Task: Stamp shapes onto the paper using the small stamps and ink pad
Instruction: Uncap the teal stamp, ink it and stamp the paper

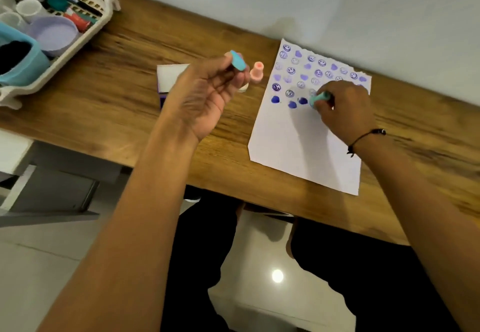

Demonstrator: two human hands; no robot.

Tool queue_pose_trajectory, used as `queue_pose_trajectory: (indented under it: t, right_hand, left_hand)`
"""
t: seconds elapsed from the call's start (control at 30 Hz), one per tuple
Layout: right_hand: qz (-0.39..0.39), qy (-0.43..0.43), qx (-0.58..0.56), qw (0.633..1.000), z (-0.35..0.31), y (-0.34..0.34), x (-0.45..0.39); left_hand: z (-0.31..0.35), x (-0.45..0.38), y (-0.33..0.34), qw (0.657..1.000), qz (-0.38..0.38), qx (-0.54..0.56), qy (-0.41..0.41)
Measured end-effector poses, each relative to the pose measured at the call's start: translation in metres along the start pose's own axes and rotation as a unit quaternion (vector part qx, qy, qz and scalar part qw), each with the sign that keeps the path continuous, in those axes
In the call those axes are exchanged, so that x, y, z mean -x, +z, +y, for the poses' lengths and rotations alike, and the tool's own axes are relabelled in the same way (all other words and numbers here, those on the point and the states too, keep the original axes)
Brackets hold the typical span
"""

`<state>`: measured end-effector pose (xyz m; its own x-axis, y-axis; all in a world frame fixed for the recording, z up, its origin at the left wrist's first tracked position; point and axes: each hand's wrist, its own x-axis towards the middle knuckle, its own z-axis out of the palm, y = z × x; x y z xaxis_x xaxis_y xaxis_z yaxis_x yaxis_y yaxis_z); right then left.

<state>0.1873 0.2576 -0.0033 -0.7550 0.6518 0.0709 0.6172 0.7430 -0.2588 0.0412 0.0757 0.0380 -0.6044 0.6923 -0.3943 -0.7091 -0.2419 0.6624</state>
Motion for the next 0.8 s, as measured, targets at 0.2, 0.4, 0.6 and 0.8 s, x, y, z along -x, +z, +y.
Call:
queue_pose_trajectory:
  t: [0.2, 0.4, 0.6, 0.8]
  right_hand:
    - [-0.037, -0.010, 0.007, 0.999, 0.005, 0.011, -0.001]
    - [-0.040, -0.018, 0.011, 0.999, 0.006, 0.012, 0.002]
    - [-0.078, -0.021, 0.050, 0.995, -0.001, 0.014, 0.001]
    - [-0.089, -0.010, 0.042, 0.995, -0.001, 0.011, -0.002]
  left_hand:
    - [-0.016, 0.001, 0.018, 0.999, -0.025, -0.027, -0.033]
    - [-0.021, 0.000, 0.022, 0.998, -0.020, -0.034, -0.055]
    - [-0.024, -0.003, 0.023, 0.998, -0.024, -0.041, -0.051]
    - [-0.030, -0.008, 0.028, 0.998, -0.025, -0.041, -0.044]
